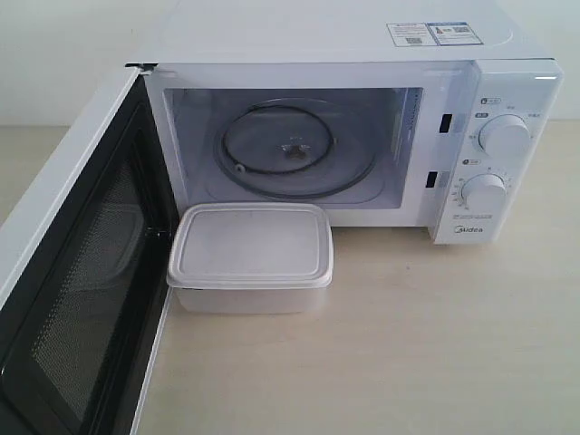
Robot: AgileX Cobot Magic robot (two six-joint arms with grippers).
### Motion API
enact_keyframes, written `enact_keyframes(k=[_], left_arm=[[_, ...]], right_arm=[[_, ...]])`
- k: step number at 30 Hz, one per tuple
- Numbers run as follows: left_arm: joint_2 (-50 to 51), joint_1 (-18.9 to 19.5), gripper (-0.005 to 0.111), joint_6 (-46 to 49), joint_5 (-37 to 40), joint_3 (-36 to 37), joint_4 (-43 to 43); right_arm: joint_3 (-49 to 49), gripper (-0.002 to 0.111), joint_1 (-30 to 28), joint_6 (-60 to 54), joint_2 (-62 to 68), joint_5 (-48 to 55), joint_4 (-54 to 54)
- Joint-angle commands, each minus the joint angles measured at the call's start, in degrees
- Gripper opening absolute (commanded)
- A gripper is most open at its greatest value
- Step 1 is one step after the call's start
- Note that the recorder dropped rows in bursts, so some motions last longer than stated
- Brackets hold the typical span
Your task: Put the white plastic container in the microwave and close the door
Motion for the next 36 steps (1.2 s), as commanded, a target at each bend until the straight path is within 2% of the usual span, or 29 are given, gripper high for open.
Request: enact_keyframes(k=[1, 13, 15, 16, 20, 24, 27, 29, 30, 32, 36], left_arm=[[-0.17, -0.16, 0.004, -0.61, -0.07, 0.17, -0.22], [-0.17, -0.16, 0.004, -0.61, -0.07, 0.17, -0.22], [-0.17, -0.16, 0.004, -0.61, -0.07, 0.17, -0.22], [-0.17, -0.16, 0.004, -0.61, -0.07, 0.17, -0.22], [-0.17, -0.16, 0.004, -0.61, -0.07, 0.17, -0.22], [-0.17, -0.16, 0.004, -0.61, -0.07, 0.17, -0.22], [-0.17, -0.16, 0.004, -0.61, -0.07, 0.17, -0.22], [-0.17, -0.16, 0.004, -0.61, -0.07, 0.17, -0.22], [-0.17, -0.16, 0.004, -0.61, -0.07, 0.17, -0.22], [-0.17, -0.16, 0.004, -0.61, -0.07, 0.17, -0.22], [-0.17, -0.16, 0.004, -0.61, -0.07, 0.17, -0.22]], right_arm=[[0.01, 0.0, -0.32, -0.09, -0.4, -0.26, -0.36], [0.01, 0.0, -0.32, -0.09, -0.4, -1.54, -0.36], [0.01, 0.0, -0.32, -3.67, -0.4, -4.02, -2.7], [0.01, 0.0, -0.32, -6.2, -0.4, -8.91, -2.96], [0.01, 0.0, -0.32, -4.05, -0.4, -27.61, -1.88], [0.01, 0.0, -0.32, -3.36, -0.4, -40.23, -1.71], [0.01, 0.0, -0.04, 11.92, -0.3, -53.42, 0.28], [-3.5, 0.0, -0.06, 17.47, -0.3, -52.04, -1.29], [-6.94, 0.0, -0.06, 19.73, -0.3, -48.47, -4.84], [-15.19, 0.0, -0.06, 26.88, 0.45, -37.66, -18.55], [-30.17, 0.0, -0.06, 49.72, 6.18, -33.05, -43.19]])
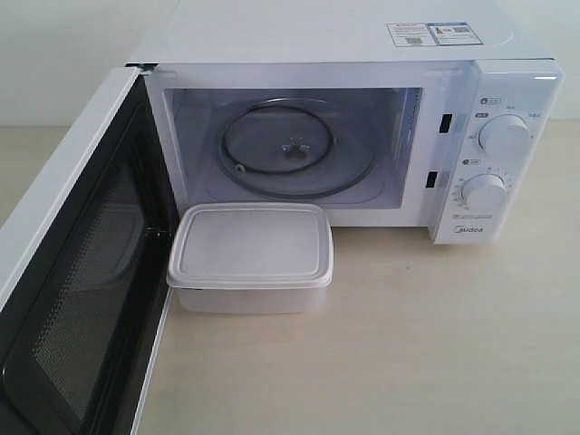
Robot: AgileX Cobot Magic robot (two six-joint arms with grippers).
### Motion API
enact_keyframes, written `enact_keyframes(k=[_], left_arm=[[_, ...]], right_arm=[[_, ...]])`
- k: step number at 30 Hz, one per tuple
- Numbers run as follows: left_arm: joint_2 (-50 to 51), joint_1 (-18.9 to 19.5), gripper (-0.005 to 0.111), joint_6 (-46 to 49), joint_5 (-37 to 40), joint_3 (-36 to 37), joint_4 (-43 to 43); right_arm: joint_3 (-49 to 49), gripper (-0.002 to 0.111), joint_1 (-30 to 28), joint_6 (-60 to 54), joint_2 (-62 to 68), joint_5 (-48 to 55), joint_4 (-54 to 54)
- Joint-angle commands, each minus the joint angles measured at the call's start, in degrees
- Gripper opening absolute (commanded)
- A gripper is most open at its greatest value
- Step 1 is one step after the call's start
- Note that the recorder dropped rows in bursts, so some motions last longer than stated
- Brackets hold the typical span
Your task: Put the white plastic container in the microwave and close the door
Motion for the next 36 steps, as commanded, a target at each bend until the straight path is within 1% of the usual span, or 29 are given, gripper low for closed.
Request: enact_keyframes(k=[1, 4, 6, 7, 9, 10, 16, 18, 20, 25, 31, 36], left_arm=[[-0.17, -0.16, 0.004, -0.61, -0.07, 0.17, -0.22], [-0.17, -0.16, 0.004, -0.61, -0.07, 0.17, -0.22], [-0.17, -0.16, 0.004, -0.61, -0.07, 0.17, -0.22], [-0.17, -0.16, 0.004, -0.61, -0.07, 0.17, -0.22], [-0.17, -0.16, 0.004, -0.61, -0.07, 0.17, -0.22], [-0.17, -0.16, 0.004, -0.61, -0.07, 0.17, -0.22], [-0.17, -0.16, 0.004, -0.61, -0.07, 0.17, -0.22], [-0.17, -0.16, 0.004, -0.61, -0.07, 0.17, -0.22], [-0.17, -0.16, 0.004, -0.61, -0.07, 0.17, -0.22], [-0.17, -0.16, 0.004, -0.61, -0.07, 0.17, -0.22], [-0.17, -0.16, 0.004, -0.61, -0.07, 0.17, -0.22], [-0.17, -0.16, 0.004, -0.61, -0.07, 0.17, -0.22]], right_arm=[[-15.98, 0.0, -0.06, 26.72, 7.14, 4.7, -27.0], [-24.48, 0.0, -0.06, 51.88, 14.56, -1.78, -51.07], [-28.96, 0.0, -0.06, 65.39, 20.95, -10.98, -64.18], [-30.38, 0.0, -0.06, 69.5, 23.7, -16.13, -66.56], [-32.37, 0.0, -0.06, 76.83, 30.58, -25.25, -67.05], [-32.62, 0.0, -0.06, 78.74, 33.72, -28.85, -66.84], [-31.19, 0.0, -0.06, 83.9, 49.85, -47.78, -69.41], [-30.02, 0.0, -0.06, 83.9, 53.86, -51.12, -69.12], [-28.65, 0.0, -0.06, 82.62, 56.0, -51.12, -67.97], [-27.41, 0.0, -0.06, 81.5, 55.79, -51.12, -66.68], [-27.41, 0.0, -0.06, 82.18, 54.88, -48.99, -62.37], [-27.41, 0.0, -0.06, 84.41, 54.88, -46.49, -61.49]])
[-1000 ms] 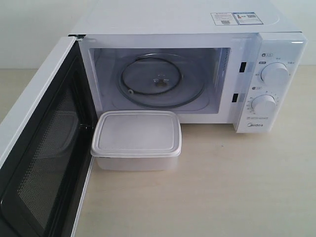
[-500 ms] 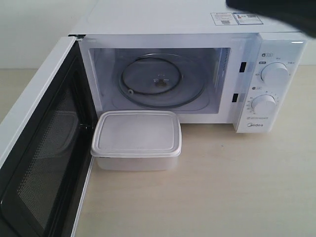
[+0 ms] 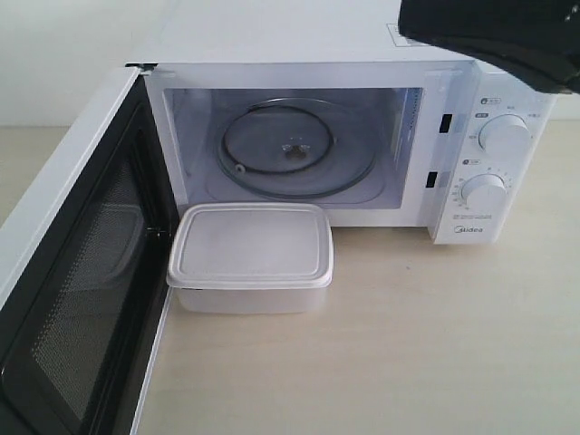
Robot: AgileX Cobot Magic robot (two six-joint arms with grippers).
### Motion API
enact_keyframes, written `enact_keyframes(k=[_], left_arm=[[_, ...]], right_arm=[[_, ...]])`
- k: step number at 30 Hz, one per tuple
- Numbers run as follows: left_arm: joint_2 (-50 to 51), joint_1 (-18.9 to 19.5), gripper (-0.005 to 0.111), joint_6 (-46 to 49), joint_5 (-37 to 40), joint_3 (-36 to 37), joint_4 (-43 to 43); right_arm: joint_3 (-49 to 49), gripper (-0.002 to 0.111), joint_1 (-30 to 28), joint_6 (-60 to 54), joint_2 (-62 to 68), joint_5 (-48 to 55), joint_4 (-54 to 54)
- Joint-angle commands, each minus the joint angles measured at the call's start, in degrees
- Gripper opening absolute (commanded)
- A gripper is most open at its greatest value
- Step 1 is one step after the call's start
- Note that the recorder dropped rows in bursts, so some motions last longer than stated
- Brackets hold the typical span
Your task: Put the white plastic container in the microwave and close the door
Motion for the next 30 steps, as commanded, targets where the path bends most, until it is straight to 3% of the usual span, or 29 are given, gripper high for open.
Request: enact_keyframes(k=[1, 5, 9, 16, 20, 27, 30], left_arm=[[-0.17, -0.16, 0.004, -0.61, -0.07, 0.17, -0.22], [-0.17, -0.16, 0.004, -0.61, -0.07, 0.17, -0.22], [-0.17, -0.16, 0.004, -0.61, -0.07, 0.17, -0.22], [-0.17, -0.16, 0.004, -0.61, -0.07, 0.17, -0.22], [-0.17, -0.16, 0.004, -0.61, -0.07, 0.17, -0.22], [-0.17, -0.16, 0.004, -0.61, -0.07, 0.17, -0.22], [-0.17, -0.16, 0.004, -0.61, -0.07, 0.17, -0.22]], right_arm=[[0.12, 0.0, -0.06, 1.14, -0.39, 3.75, 1.41], [0.12, 0.0, 1.51, 1.12, -2.44, 11.72, 0.46], [0.12, 0.0, 8.65, 1.12, -7.48, 28.72, 0.14], [0.12, 0.0, 20.11, 1.12, -10.05, 44.16, -1.09], [0.12, 0.0, 30.31, 1.12, -10.05, 53.52, -1.59], [0.12, 0.0, 49.35, 1.12, -10.05, 82.91, -4.15], [0.12, 0.0, 54.29, -0.42, -10.05, 89.53, -4.15]])
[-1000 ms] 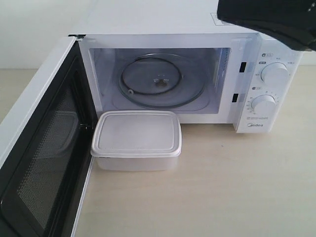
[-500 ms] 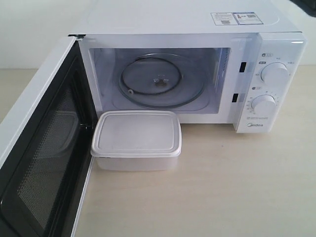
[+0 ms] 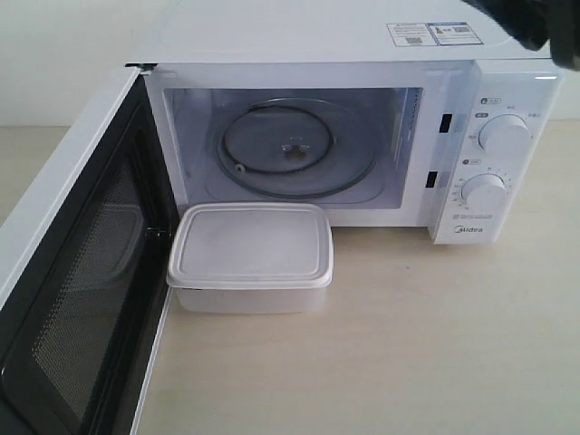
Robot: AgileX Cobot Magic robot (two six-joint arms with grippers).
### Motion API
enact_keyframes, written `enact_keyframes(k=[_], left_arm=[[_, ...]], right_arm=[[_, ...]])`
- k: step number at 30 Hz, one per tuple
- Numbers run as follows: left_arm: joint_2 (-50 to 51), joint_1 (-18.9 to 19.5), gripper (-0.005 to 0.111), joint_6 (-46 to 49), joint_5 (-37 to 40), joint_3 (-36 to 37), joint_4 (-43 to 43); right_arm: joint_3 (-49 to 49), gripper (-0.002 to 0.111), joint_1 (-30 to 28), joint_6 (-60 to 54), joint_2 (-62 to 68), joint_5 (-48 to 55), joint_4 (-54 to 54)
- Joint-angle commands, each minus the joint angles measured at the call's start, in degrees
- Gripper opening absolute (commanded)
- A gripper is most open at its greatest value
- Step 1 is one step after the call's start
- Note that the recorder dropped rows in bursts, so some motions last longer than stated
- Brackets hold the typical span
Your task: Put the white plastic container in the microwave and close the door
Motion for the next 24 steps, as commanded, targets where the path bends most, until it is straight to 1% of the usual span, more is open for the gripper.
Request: enact_keyframes(k=[1, 5, 6, 7, 8, 10, 12, 13, 14, 15, 16, 17, 18, 19, 20, 22, 23, 24], left_arm=[[-0.17, -0.16, 0.004, -0.61, -0.07, 0.17, -0.22], [-0.17, -0.16, 0.004, -0.61, -0.07, 0.17, -0.22], [-0.17, -0.16, 0.004, -0.61, -0.07, 0.17, -0.22], [-0.17, -0.16, 0.004, -0.61, -0.07, 0.17, -0.22], [-0.17, -0.16, 0.004, -0.61, -0.07, 0.17, -0.22], [-0.17, -0.16, 0.004, -0.61, -0.07, 0.17, -0.22], [-0.17, -0.16, 0.004, -0.61, -0.07, 0.17, -0.22], [-0.17, -0.16, 0.004, -0.61, -0.07, 0.17, -0.22], [-0.17, -0.16, 0.004, -0.61, -0.07, 0.17, -0.22], [-0.17, -0.16, 0.004, -0.61, -0.07, 0.17, -0.22], [-0.17, -0.16, 0.004, -0.61, -0.07, 0.17, -0.22], [-0.17, -0.16, 0.004, -0.61, -0.07, 0.17, -0.22], [-0.17, -0.16, 0.004, -0.61, -0.07, 0.17, -0.22], [-0.17, -0.16, 0.004, -0.61, -0.07, 0.17, -0.22], [-0.17, -0.16, 0.004, -0.61, -0.07, 0.17, -0.22], [-0.17, -0.16, 0.004, -0.61, -0.07, 0.17, -0.22], [-0.17, -0.16, 0.004, -0.61, -0.07, 0.17, -0.22], [-0.17, -0.16, 0.004, -0.61, -0.07, 0.17, -0.22]], right_arm=[[0.07, 0.0, 6.41, -2.53, -0.05, 12.7, -0.02], [0.07, 0.0, 6.79, -4.07, -0.05, 13.12, -0.02], [0.07, 0.0, 6.79, -6.31, -0.05, 12.74, 1.13], [0.07, 0.0, 6.79, -11.21, -0.05, 13.11, 5.14], [-0.23, 0.0, 6.79, -17.29, -0.05, 14.61, 10.73], [-1.47, 0.0, 6.79, -37.46, -0.05, 20.95, 25.72], [-2.69, 0.0, 6.68, -56.93, -0.05, 25.87, 38.52], [-3.27, 0.0, 6.15, -70.36, -0.05, 26.33, 49.57], [-3.5, 0.0, 5.54, -82.23, -0.15, 24.73, 64.77], [-3.5, 0.0, 5.45, -86.79, -0.15, 23.61, 70.75], [-3.5, 0.0, 5.01, -99.12, -0.01, 20.41, 85.68], [-3.38, 0.0, 5.01, -104.75, 0.21, 18.76, 91.46], [-1.94, 0.0, 5.01, -114.68, 0.61, 12.04, 105.96], [-0.45, 0.0, 5.01, -118.58, 0.61, 7.46, 112.53], [2.57, 0.0, 5.01, -125.91, 0.48, -0.27, 122.19], [7.02, 0.0, 5.01, -130.0, 0.48, -10.36, 130.83], [9.64, 0.0, 5.01, -129.08, 0.48, -15.26, 131.42], [13.6, 0.0, 5.01, -124.97, 0.48, -21.61, 131.31]])
